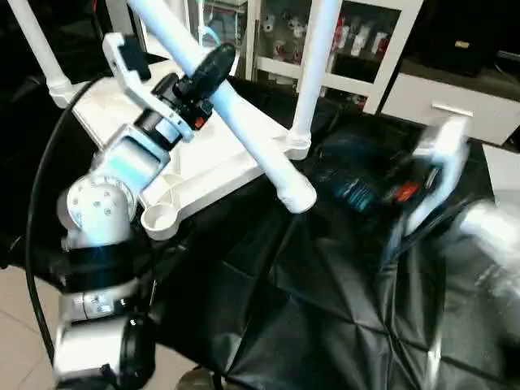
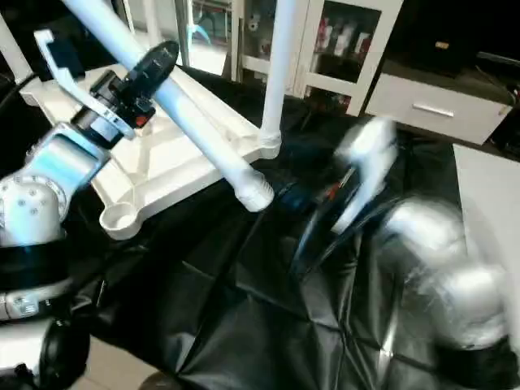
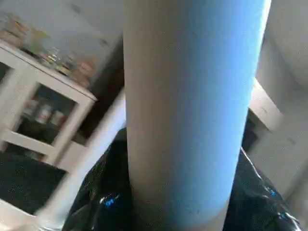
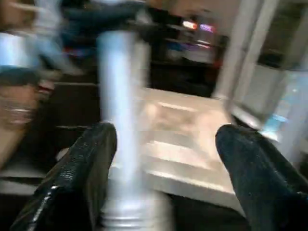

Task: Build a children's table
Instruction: Pick table leg

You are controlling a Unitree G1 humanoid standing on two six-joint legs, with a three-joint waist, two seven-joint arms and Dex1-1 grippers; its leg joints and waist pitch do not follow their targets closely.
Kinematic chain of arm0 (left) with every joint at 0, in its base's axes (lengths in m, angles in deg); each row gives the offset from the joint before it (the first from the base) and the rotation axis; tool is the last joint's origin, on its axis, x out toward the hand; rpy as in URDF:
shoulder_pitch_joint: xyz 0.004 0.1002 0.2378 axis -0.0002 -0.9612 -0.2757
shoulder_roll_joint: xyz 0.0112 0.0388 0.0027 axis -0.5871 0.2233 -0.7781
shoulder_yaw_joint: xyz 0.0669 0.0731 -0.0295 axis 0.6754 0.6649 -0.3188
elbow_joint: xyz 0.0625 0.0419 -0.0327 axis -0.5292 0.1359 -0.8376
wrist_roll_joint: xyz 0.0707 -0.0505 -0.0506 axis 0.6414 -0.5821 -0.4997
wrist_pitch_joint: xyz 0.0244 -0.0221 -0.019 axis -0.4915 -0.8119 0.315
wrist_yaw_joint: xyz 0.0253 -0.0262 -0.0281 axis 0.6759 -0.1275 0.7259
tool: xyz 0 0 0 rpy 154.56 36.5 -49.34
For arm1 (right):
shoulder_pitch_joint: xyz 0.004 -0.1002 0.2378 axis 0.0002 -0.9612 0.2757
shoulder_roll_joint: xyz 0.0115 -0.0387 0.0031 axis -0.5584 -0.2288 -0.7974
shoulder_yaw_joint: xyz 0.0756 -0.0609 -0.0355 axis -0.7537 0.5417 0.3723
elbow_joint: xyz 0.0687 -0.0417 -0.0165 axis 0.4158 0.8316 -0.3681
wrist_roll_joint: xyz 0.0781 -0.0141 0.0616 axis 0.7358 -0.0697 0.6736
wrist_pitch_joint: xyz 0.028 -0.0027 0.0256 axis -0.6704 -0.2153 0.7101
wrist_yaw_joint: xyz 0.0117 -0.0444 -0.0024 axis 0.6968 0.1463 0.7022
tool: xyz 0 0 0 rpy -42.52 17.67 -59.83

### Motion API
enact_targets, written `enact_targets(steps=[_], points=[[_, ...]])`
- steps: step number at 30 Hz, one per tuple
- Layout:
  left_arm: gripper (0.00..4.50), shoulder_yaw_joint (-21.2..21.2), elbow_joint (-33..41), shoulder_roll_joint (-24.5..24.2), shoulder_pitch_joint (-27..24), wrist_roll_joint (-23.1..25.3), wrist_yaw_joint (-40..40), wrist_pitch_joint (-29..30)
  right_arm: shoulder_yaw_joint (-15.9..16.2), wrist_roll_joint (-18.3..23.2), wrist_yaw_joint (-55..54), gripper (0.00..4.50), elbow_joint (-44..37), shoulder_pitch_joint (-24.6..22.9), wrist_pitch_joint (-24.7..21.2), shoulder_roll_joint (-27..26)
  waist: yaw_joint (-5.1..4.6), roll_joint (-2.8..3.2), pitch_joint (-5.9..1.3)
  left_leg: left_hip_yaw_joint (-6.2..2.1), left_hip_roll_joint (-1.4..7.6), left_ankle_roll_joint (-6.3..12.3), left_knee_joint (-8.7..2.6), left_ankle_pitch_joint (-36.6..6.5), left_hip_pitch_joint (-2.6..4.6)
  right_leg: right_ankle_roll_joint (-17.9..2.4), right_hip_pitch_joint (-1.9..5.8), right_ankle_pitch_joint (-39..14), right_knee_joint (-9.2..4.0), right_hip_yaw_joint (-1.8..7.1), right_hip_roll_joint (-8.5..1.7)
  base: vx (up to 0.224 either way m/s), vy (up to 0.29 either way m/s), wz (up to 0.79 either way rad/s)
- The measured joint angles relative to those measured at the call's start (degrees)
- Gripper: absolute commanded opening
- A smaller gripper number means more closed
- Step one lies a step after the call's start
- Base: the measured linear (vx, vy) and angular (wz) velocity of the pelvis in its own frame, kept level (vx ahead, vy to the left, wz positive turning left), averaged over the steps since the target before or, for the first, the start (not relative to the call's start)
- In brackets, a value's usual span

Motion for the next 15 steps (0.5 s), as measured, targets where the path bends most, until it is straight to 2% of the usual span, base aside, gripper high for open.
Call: enact_targets(steps=[4,8,11,15], points=[[1.72,0.07,-0.04,-1.19,0.32,-3.16,3.70,3.48,-3.55,4.79,0.37,4.17,2.21,-0.36,-4.67,3.67,0.12,0.23,0.03,-0.01,0.01,0.00,-0.06,0.00,-0.01,0.02,-0.07,-0.01,0.00,-0.02,0.01,0.000,0.000,0.00],[1.72,0.22,-0.07,-1.60,1.56,-6.02,7.34,6.38,-5.11,13.63,3.00,4.49,2.23,-1.12,-11.26,4.54,-0.02,0.22,0.06,0.00,0.01,0.01,-0.17,0.00,-0.07,0.05,-0.16,-0.06,-0.07,-0.04,0.02,0.000,0.000,0.00],[1.72,0.14,-0.06,-2.22,2.22,-8.34,9.40,8.14,-5.17,16.09,4.90,4.50,2.12,-2.30,-14.67,4.33,0.05,0.22,0.06,0.01,0.00,0.01,-0.24,0.00,-0.10,0.06,-0.13,-0.07,-0.24,-0.05,0.02,0.000,0.000,0.00],[1.72,0.12,-0.04,-3.13,2.21,-10.47,11.08,10.61,-5.03,18.47,5.18,4.50,1.95,-3.09,-16.89,4.33,0.04,0.19,0.11,0.01,-0.01,0.02,-0.29,-0.01,-0.18,0.07,-0.14,-0.07,-0.40,-0.05,0.01,0.000,0.000,0.00]])
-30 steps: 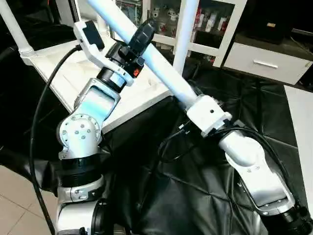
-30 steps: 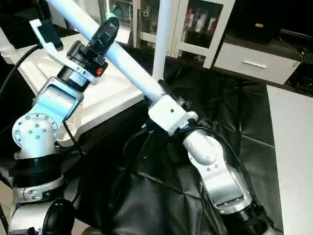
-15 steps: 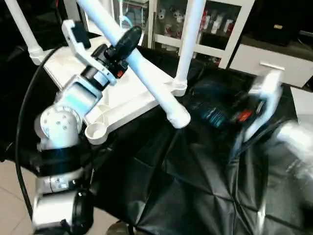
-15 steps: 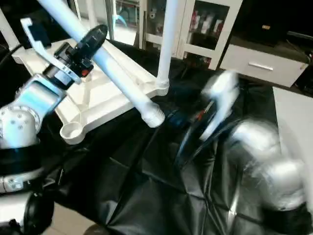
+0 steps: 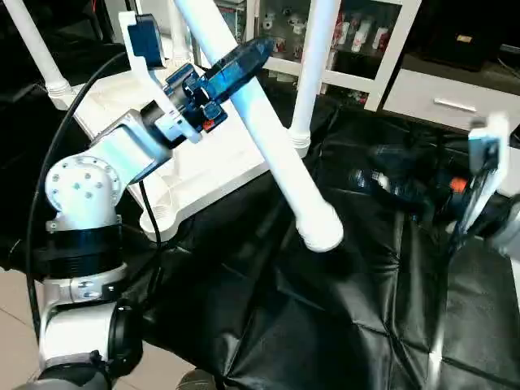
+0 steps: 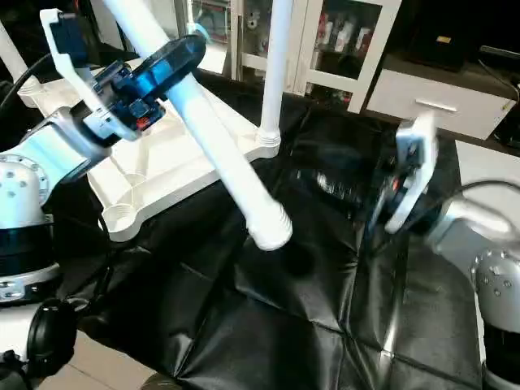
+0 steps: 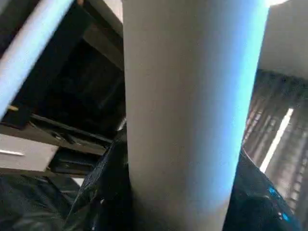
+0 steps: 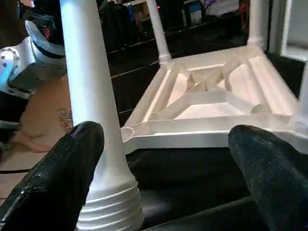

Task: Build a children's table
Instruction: Pick table leg

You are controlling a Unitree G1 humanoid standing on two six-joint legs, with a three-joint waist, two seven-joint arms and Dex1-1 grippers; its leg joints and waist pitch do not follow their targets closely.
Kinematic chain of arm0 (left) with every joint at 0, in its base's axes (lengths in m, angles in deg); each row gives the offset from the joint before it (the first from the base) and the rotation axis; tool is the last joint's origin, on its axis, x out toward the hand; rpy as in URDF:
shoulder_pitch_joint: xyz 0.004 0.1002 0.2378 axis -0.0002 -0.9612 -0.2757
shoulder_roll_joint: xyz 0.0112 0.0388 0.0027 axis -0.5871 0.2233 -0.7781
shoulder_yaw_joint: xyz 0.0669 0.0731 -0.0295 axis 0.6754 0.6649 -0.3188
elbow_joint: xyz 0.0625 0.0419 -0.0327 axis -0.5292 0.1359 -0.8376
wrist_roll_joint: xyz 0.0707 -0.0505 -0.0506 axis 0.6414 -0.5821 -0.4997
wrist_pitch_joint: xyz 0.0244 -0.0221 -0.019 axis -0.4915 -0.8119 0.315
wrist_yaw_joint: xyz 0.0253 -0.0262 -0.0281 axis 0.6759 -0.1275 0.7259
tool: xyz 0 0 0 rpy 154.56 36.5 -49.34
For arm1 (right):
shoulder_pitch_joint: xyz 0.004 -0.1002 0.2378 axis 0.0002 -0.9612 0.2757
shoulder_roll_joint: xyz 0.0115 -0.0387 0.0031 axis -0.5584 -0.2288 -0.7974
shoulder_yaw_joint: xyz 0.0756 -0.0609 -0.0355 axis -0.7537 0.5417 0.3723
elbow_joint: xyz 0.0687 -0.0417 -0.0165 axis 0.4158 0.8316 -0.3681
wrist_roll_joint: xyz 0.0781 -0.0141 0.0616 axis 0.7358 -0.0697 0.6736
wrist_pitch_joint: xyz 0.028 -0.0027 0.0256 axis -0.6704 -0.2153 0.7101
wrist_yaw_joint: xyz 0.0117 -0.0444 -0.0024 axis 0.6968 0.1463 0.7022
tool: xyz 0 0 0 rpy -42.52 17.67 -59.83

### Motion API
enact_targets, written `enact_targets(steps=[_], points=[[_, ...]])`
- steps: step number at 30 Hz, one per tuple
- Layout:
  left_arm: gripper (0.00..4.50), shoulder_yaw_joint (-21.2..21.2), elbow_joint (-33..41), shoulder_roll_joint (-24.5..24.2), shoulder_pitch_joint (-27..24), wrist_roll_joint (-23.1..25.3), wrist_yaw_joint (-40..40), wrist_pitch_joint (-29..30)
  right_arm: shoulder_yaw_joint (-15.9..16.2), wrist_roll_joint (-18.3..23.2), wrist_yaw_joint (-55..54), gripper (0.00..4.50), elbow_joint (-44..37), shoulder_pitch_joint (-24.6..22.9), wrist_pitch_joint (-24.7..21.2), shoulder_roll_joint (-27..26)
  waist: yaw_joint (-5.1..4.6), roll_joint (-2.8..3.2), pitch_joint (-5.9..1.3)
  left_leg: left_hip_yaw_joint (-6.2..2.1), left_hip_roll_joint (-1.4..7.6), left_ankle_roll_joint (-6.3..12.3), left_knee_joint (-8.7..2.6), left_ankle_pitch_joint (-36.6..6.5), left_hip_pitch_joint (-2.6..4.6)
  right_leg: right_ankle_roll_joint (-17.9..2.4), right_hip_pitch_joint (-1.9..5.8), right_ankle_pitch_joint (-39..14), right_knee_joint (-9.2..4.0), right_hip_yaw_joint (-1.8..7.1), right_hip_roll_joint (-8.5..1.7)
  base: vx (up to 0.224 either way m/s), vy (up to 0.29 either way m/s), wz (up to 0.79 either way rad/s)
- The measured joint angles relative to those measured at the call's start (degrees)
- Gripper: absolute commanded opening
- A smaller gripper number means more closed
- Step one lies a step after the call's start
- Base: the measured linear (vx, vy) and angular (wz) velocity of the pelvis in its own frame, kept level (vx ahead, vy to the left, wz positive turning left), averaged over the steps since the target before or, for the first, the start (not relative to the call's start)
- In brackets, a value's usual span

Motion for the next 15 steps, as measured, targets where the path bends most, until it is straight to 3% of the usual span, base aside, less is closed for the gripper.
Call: enact_targets(steps=[5,9,15], points=[[1.72,0.03,0.43,-0.50,0.01,-3.15,3.29,3.25,-0.19,6.43,-0.12,4.50,-0.83,0.25,-3.56,-0.05,0.01,0.03,0.03,0.00,-0.02,0.00,-0.30,0.00,-0.03,0.05,0.02,-0.03,-0.34,-0.05,0.00,0.000,0.000,0.00],[1.72,0.10,0.44,-1.21,0.13,-5.16,6.28,4.84,-1.41,9.69,-0.20,4.50,-1.06,1.44,-5.48,-1.44,0.00,0.01,0.10,0.02,-0.06,0.00,-0.58,0.00,-0.08,0.03,-0.04,-0.02,-0.55,-0.06,0.00,0.000,0.000,0.00],[1.72,0.66,0.66,-1.69,1.04,-6.74,11.37,5.74,-0.75,13.76,-0.56,4.50,-2.65,1.96,-6.64,-2.86,0.14,0.01,0.10,0.06,-0.10,-0.01,-1.08,0.00,-0.09,0.05,-0.11,-0.03,-0.92,-0.11,0.00,0.000,0.000,0.00]])
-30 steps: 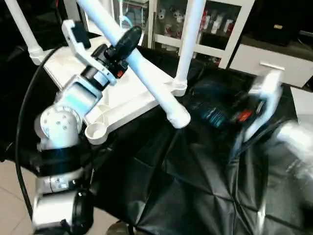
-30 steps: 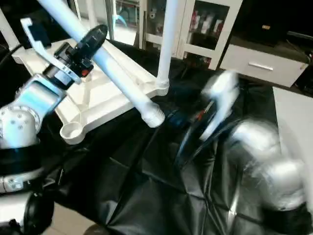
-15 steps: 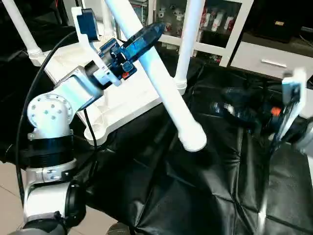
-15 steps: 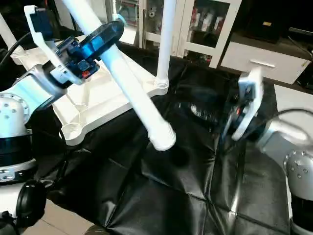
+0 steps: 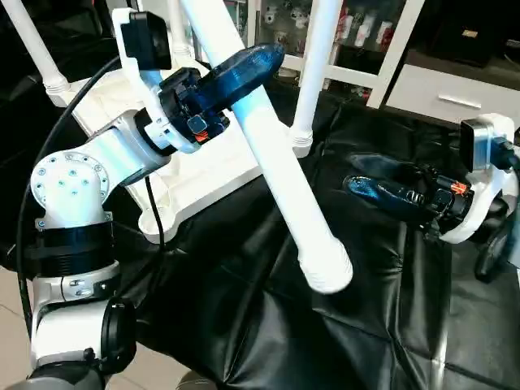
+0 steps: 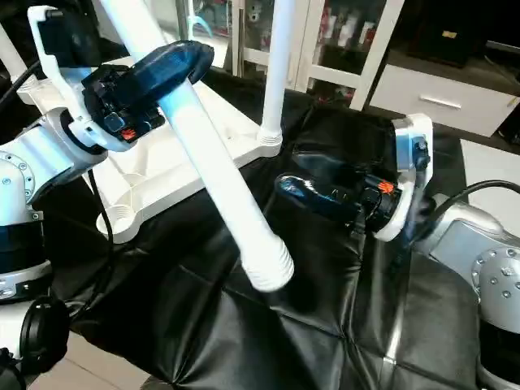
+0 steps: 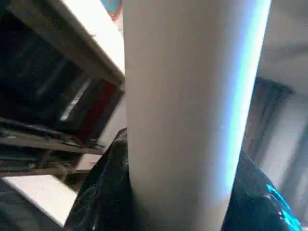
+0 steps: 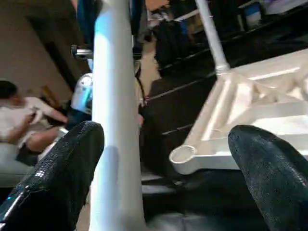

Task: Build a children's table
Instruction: Pick table leg

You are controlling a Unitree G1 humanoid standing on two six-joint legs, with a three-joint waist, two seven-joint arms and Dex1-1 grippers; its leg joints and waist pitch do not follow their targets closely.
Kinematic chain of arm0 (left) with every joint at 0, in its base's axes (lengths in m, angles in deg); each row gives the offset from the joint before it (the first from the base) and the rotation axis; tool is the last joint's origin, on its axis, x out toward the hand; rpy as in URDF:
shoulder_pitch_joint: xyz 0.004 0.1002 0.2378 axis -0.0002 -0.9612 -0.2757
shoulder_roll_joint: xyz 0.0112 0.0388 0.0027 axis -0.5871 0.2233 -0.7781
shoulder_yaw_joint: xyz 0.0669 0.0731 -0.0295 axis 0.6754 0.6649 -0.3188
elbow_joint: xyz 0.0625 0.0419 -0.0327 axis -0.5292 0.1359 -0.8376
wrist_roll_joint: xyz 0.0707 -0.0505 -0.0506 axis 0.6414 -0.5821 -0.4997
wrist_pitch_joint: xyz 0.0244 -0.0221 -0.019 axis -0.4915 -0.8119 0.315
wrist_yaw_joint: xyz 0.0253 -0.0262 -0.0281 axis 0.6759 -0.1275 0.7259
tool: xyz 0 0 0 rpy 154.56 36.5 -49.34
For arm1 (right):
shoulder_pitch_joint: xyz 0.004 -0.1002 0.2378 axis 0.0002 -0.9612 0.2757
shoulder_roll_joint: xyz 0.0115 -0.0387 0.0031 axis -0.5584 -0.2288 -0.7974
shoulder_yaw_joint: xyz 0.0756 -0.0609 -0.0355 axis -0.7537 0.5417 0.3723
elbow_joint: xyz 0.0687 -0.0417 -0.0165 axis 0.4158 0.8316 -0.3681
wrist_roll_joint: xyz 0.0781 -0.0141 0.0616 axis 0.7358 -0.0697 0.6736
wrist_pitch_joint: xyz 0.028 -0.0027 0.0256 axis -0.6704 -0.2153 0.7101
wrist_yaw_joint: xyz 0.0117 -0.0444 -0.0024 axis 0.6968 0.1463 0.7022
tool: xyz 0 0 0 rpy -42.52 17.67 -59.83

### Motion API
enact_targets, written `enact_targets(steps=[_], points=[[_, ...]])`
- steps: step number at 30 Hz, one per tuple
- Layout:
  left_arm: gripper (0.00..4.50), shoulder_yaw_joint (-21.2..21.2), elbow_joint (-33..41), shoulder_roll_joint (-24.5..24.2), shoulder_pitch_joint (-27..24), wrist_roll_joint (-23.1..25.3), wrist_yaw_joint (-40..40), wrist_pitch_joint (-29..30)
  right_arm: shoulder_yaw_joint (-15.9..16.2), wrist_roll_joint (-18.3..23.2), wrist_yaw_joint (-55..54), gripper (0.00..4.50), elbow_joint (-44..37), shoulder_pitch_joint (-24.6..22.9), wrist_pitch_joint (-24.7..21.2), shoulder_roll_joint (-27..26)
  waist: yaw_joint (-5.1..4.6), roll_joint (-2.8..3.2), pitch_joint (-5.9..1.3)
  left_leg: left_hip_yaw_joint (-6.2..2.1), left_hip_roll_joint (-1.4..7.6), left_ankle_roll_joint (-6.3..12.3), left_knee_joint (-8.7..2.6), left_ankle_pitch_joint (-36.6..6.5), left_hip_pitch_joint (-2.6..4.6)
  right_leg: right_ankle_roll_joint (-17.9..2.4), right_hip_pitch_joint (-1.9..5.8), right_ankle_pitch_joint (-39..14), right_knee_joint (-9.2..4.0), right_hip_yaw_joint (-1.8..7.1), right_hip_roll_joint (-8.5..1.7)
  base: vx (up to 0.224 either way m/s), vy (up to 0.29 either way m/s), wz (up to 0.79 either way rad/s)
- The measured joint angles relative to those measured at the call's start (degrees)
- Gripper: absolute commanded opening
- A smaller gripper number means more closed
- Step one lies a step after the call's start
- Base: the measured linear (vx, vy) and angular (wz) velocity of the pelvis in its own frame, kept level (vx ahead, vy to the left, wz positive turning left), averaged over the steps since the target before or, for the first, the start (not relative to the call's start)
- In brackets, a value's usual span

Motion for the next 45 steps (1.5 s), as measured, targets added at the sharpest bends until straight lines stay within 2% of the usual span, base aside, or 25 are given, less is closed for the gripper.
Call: enact_targets(steps=[4,11,16,19,20,23,27,41,45], points=[[1.72,1.16,-0.03,-0.52,0.32,-0.05,3.97,-0.14,1.50,2.68,-1.19,4.50,-0.09,0.85,-1.15,-2.22,-0.08,0.04,0.02,0.04,-0.02,0.00,-0.17,0.00,-0.01,0.00,-0.01,0.00,-0.21,0.00,0.00,0.000,0.000,0.00],[1.72,3.10,-1.02,-0.58,1.65,1.75,7.33,-1.41,6.99,4.49,-1.24,4.50,-1.86,2.33,-4.20,-4.61,-0.15,0.06,0.03,0.04,-0.03,-0.01,-0.27,-0.01,-0.09,-0.01,0.00,0.01,-0.39,-0.02,0.00,0.000,0.000,0.00],[1.72,3.93,-1.66,-0.82,1.65,2.83,9.26,-1.95,8.42,8.11,-0.93,4.50,-1.92,2.34,-6.53,-4.58,-0.07,0.04,0.04,0.04,-0.03,-0.01,-0.29,-0.01,-0.10,-0.01,0.00,0.01,-0.44,-0.01,0.00,0.000,0.000,0.00],[1.72,3.93,-1.84,-1.18,1.65,3.03,10.45,-2.17,10.77,6.81,0.69,4.50,-2.73,2.17,-7.40,-3.60,-0.08,0.05,0.06,0.04,-0.03,-0.02,-0.32,-0.01,-0.09,-0.01,0.00,0.01,-0.43,-0.02,0.00,0.000,0.000,0.00],[1.72,3.96,-2.00,-1.33,1.66,3.30,10.74,-2.18,12.10,4.85,0.89,4.50,-3.32,2.14,-7.38,-3.38,-0.09,0.05,0.06,0.04,-0.03,-0.03,-0.34,0.00,-0.08,0.00,-0.01,0.01,-0.43,-0.02,0.00,0.000,0.000,0.00],[1.72,4.02,-2.10,-1.51,1.66,3.78,11.28,-2.20,13.84,2.33,1.19,4.12,-3.43,2.03,-7.21,-3.27,-0.15,0.06,0.08,0.04,-0.04,-0.04,-0.35,0.00,-0.08,0.00,-0.01,0.01,-0.44,-0.01,0.00,0.000,0.000,0.00],[1.72,4.02,-2.22,-1.80,1.67,3.90,11.92,-2.27,14.74,1.04,1.18,3.86,-3.35,2.04,-6.29,-2.86,-0.16,0.06,0.08,0.04,-0.04,-0.05,-0.36,0.00,-0.09,0.00,-0.01,0.00,-0.47,-0.01,0.00,0.000,0.000,0.00],[1.72,4.41,-3.32,-1.85,2.25,5.04,13.06,-3.08,15.21,-1.95,3.25,2.46,-2.68,2.56,-4.35,-2.85,-0.16,0.06,0.08,0.04,-0.04,-0.04,-0.37,0.00,-0.09,-0.01,-0.01,0.01,-0.46,-0.02,0.00,0.000,0.000,0.00],[1.72,4.41,-3.32,-1.80,2.74,5.03,13.33,-3.07,15.20,-2.76,3.93,2.20,-2.70,2.54,-3.44,-2.93,-0.17,0.07,0.09,0.04,-0.04,-0.04,-0.37,0.00,-0.08,-0.01,-0.01,0.01,-0.45,-0.02,0.00,0.000,0.000,0.00]])
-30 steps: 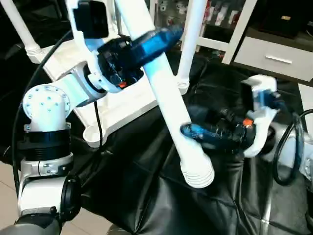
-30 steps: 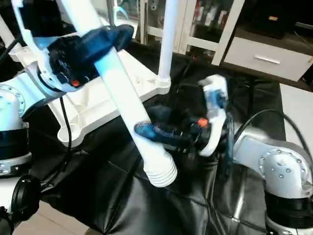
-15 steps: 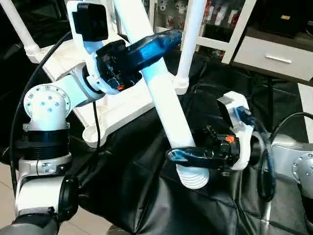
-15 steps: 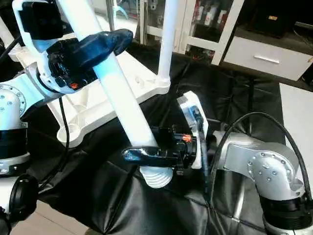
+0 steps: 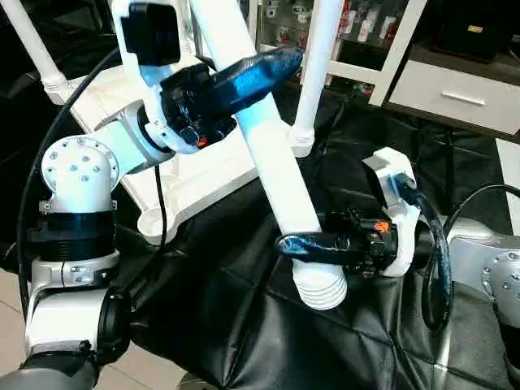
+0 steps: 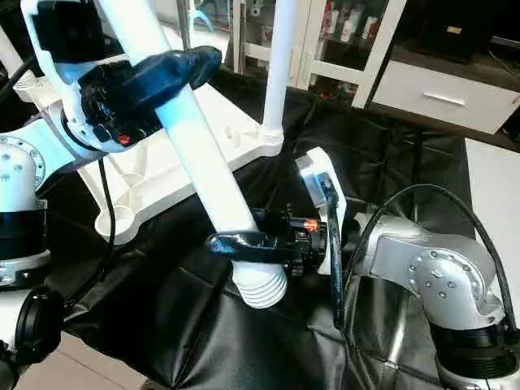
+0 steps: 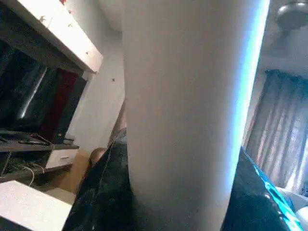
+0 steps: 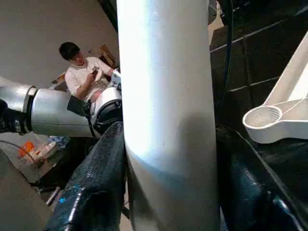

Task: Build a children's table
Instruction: Pick table leg

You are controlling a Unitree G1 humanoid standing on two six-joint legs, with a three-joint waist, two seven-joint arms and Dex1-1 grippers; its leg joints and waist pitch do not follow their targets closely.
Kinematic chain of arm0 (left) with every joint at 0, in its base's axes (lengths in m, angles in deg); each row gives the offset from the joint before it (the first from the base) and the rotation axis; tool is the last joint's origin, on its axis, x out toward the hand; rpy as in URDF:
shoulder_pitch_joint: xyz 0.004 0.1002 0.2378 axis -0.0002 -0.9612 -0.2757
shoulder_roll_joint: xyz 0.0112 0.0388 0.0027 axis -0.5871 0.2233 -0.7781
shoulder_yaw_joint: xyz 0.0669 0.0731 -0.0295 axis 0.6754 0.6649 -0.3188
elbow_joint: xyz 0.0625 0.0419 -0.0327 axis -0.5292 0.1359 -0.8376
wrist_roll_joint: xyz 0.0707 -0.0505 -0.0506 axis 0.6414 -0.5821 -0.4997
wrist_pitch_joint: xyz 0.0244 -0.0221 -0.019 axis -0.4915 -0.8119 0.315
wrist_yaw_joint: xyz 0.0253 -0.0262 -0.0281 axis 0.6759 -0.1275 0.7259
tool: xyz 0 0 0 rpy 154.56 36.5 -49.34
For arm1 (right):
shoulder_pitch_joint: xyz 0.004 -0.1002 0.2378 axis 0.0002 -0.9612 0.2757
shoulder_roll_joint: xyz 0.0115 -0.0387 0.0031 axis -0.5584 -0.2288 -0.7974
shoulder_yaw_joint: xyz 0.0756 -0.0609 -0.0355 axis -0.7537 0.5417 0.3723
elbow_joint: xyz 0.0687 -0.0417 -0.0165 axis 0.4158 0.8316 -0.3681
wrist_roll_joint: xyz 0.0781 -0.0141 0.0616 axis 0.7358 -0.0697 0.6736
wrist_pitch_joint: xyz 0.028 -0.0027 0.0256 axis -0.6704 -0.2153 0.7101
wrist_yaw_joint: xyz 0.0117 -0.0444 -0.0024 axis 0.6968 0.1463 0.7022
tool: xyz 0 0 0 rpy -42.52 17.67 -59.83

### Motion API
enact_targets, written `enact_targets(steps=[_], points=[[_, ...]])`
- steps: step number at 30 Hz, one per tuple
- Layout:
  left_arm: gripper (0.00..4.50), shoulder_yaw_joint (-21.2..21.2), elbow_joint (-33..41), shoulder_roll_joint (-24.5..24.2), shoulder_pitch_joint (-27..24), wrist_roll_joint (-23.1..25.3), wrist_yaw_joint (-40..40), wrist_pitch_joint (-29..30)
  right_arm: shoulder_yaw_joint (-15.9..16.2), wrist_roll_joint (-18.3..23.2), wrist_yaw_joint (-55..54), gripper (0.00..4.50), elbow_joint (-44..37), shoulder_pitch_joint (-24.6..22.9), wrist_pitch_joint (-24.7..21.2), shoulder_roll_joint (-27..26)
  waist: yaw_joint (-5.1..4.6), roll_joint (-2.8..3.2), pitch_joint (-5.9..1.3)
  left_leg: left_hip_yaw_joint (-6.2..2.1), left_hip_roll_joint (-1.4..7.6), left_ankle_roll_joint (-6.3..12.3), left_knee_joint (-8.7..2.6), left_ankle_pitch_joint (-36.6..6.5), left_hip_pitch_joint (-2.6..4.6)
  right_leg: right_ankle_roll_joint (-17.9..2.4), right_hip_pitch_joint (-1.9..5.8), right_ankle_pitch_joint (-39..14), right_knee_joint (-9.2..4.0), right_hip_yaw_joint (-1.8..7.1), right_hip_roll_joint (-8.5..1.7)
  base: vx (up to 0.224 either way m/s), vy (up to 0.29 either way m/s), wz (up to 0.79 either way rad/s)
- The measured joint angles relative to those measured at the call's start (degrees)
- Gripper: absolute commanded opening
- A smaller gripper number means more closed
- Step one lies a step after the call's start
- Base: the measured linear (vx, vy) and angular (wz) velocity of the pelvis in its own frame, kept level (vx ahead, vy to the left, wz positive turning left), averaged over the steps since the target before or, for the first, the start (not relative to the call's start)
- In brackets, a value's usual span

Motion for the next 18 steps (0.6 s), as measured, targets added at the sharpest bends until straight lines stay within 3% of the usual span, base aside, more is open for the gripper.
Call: enact_targets(steps=[10,11,12,17,18], points=[[1.72,-0.84,-0.18,0.56,0.16,0.38,-3.13,-0.05,0.03,-2.98,-0.42,1.93,-0.50,-0.33,3.05,-1.49,-0.04,0.01,0.00,0.00,0.00,0.00,0.00,0.00,0.00,0.00,0.00,0.00,0.01,0.00,0.00,0.000,0.000,0.00],[2.28,-1.12,-0.37,0.64,0.44,0.35,-4.24,0.34,0.05,-3.40,-0.87,1.92,-0.43,-0.33,3.59,-1.84,-0.07,0.04,0.02,0.00,0.00,0.00,0.00,0.00,0.00,0.00,0.00,0.00,0.01,0.00,0.00,0.000,0.000,0.00],[2.42,-1.22,-0.43,0.81,0.63,0.51,-5.42,0.35,0.06,-4.04,-1.24,1.91,-0.44,-0.32,4.07,-2.06,-0.04,0.03,0.02,0.00,0.00,0.00,0.00,0.00,0.00,0.00,0.00,0.00,0.01,0.00,0.00,0.000,0.000,0.00],[2.61,-0.59,-0.41,2.55,0.68,4.15,-13.52,-1.16,0.11,-9.74,-6.13,1.88,0.61,0.50,7.60,-4.00,-0.12,0.08,0.06,0.00,0.00,-0.01,0.00,0.01,-0.01,-0.01,0.00,0.01,0.00,0.01,0.00,0.000,0.000,0.00],[2.82,-0.60,-0.39,2.87,0.69,4.91,-14.78,-1.79,0.12,-10.55,-6.74,1.88,0.69,0.52,8.27,-4.11,-0.15,0.09,0.06,0.00,0.00,-0.01,0.00,0.01,-0.01,-0.01,0.00,0.01,0.00,0.00,0.00,0.000,0.000,0.00]])
